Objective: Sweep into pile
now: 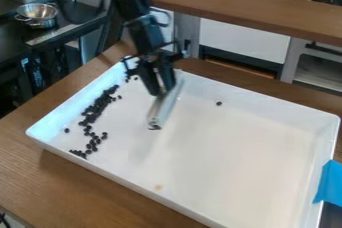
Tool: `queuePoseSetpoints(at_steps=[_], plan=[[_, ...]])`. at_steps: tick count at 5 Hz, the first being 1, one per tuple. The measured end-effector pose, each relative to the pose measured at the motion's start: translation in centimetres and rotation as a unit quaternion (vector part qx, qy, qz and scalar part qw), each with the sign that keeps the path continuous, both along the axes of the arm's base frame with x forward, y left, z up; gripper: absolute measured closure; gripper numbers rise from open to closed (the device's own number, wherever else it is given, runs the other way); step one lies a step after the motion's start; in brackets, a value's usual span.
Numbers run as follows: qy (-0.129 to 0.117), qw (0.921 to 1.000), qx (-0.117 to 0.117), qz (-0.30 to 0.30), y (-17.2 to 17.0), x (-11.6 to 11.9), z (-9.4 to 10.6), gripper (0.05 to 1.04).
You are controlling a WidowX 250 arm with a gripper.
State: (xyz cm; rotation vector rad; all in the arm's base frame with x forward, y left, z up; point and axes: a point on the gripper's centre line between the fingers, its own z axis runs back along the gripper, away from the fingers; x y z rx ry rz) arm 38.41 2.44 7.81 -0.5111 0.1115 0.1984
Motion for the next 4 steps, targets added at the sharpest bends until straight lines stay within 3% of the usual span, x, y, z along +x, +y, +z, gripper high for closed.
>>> queuePoseSetpoints(at_steps=[2,4], plan=[[-0.024,0.9989,0.017,-0.035,-5.3,2.1,-0.7,0.774],[-0.012,0.9981,0.051,-0.033,-8.5,3.4,-4.2,0.774]])
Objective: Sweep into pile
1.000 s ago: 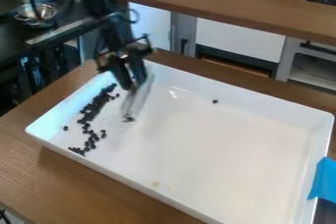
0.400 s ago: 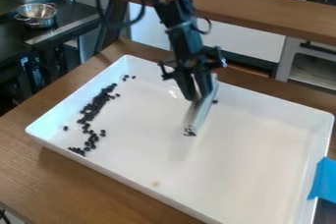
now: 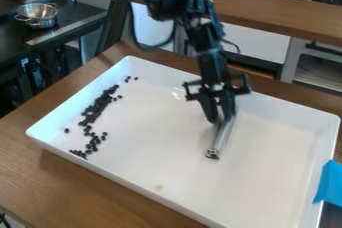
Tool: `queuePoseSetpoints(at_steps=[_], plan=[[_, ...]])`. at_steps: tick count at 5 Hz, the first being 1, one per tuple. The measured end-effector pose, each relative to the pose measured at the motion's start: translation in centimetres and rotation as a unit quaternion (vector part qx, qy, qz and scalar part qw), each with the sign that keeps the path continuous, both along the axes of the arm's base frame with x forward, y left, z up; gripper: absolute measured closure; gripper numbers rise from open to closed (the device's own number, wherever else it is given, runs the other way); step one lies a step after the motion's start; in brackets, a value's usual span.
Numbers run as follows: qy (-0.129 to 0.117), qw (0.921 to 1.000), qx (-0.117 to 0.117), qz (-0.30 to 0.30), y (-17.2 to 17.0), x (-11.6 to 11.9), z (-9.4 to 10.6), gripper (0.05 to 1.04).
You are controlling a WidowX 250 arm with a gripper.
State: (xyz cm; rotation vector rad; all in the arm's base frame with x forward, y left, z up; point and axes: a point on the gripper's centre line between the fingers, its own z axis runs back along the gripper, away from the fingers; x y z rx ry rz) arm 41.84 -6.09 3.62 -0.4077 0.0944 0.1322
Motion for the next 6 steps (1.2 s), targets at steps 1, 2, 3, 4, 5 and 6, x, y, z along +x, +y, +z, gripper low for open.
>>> queuePoseSetpoints(at_steps=[1,2,3,4,5,6], plan=[[-0.006,0.9999,0.007,0.008,-0.3,1.1,-0.2,0.774],[-0.003,0.9999,0.003,0.015,0.6,1.7,-0.2,0.774],[0.005,0.9998,-0.002,0.018,2.4,2.1,-0.1,0.774],[0.018,0.9991,-0.011,0.038,6.5,2.1,0.1,0.774],[0.025,0.9983,-0.015,0.051,9.9,2.0,0.0,0.774],[0.031,0.9967,-0.01,0.075,13.6,1.1,-0.2,0.774]])
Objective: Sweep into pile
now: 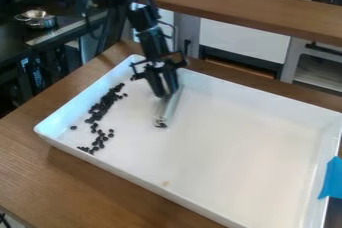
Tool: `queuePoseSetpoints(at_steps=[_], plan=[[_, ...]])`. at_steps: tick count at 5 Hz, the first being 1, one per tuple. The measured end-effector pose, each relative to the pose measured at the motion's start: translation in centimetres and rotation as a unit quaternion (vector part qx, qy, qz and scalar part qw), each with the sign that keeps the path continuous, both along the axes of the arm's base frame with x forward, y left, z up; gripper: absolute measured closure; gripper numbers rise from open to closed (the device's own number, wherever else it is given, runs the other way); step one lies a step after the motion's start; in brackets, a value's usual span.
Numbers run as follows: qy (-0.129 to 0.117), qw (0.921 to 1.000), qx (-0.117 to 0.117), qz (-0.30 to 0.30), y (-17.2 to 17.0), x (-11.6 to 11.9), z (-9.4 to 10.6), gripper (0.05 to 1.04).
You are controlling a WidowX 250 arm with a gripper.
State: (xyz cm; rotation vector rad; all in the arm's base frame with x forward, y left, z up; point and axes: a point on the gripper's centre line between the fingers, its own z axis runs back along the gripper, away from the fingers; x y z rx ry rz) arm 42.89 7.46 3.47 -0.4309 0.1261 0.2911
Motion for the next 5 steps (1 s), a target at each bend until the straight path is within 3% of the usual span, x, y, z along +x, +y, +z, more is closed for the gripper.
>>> queuePoseSetpoints(at_steps=[1,3,4,5], plan=[[0.004,0.9997,0.023,0.003,1.7,-1.2,-0.1,0.774],[0.048,0.9941,0.096,0.01,6.8,-3.6,-0.1,0.774],[0.047,0.9925,0.11,0.025,7.0,-4.4,0.4,0.774],[0.024,0.9989,0.037,0.016,4.6,-5.5,2.8,0.774]])
